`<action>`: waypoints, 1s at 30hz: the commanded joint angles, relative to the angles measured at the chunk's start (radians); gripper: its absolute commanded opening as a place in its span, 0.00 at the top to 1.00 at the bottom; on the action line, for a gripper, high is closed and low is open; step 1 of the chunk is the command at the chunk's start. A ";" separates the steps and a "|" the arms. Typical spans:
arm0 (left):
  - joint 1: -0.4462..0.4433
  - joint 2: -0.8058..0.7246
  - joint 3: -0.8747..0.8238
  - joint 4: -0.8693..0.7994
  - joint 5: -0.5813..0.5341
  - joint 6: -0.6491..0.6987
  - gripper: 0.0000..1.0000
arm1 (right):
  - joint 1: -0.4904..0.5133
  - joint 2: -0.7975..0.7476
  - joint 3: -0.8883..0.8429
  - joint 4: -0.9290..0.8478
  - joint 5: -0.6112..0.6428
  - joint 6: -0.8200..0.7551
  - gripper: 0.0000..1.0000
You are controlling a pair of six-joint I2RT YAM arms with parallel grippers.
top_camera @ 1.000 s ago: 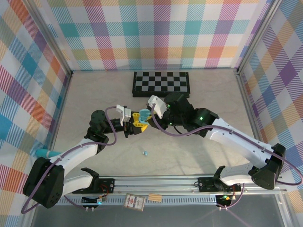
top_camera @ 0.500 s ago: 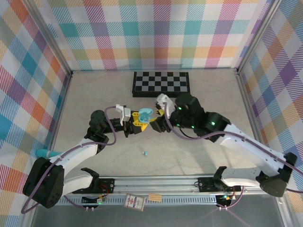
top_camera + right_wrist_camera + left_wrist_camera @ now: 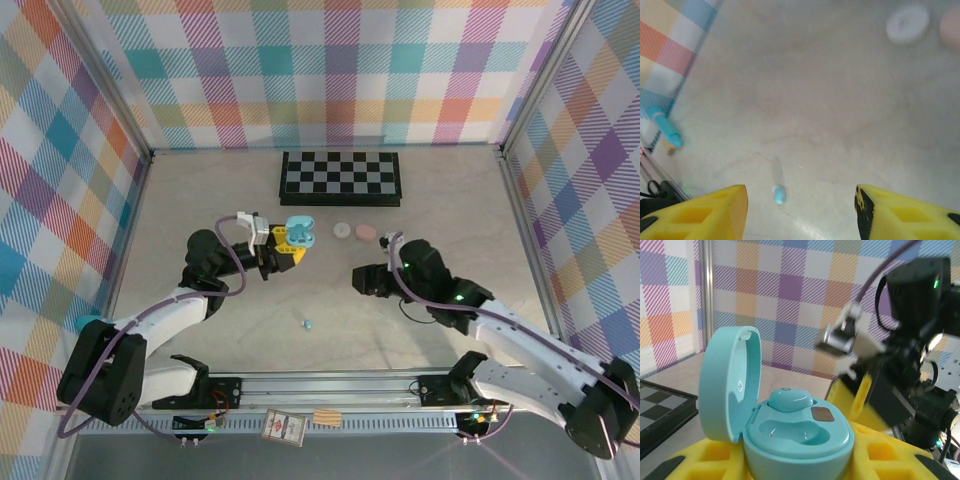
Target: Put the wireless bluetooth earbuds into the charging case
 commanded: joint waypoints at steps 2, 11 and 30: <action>0.053 0.027 0.008 0.129 -0.007 -0.043 0.67 | 0.061 0.144 -0.007 0.104 -0.053 0.117 0.42; 0.133 0.042 0.003 0.205 -0.001 -0.098 0.67 | 0.158 0.493 0.099 0.175 -0.187 0.179 0.49; 0.172 0.044 0.030 0.191 -0.015 -0.093 0.67 | 0.287 0.788 0.302 0.095 -0.333 0.170 0.58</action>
